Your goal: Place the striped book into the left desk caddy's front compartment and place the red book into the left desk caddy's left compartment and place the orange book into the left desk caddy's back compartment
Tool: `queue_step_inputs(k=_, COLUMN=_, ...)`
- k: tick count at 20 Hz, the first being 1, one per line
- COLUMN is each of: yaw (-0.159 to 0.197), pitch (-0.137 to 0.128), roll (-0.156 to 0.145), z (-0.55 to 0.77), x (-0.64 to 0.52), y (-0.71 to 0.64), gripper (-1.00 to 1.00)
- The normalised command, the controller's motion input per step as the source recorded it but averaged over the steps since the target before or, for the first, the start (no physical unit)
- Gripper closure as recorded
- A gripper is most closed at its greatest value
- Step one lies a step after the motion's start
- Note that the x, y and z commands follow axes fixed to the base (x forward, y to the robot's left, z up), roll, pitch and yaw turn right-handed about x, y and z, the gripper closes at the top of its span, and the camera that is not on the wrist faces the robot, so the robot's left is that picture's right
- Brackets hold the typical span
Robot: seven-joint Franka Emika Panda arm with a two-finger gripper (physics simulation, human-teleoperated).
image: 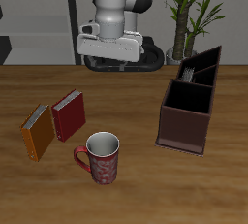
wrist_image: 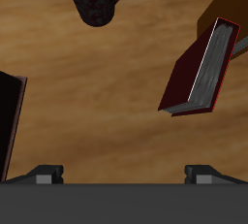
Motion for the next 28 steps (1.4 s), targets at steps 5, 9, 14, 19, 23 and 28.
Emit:
queue_step_inputs(k=5, yaw=0.026, pitch=0.014, roll=-0.031, z=0.00, x=0.10, y=-0.27, gripper=-1.00)
queue_step_inputs(k=9, yaw=0.020, pitch=0.038, roll=0.044, z=0.01, x=0.25, y=-0.29, gripper=-1.00)
queue_step_inputs(k=14, yaw=0.020, pitch=0.056, roll=0.081, z=-0.08, x=0.25, y=-0.34, gripper=-1.00)
queue_step_inputs(k=19, yaw=-0.059, pitch=0.060, roll=0.014, z=-0.05, x=0.17, y=-0.46, gripper=-1.00)
queue_step_inputs(k=23, yaw=-0.016, pitch=0.032, roll=0.024, z=-0.10, x=0.14, y=-0.28, gripper=-1.00)
queue_step_inputs(k=28, yaw=-0.010, pitch=-0.011, roll=-0.003, z=-0.03, x=0.08, y=-0.09, gripper=-1.00)
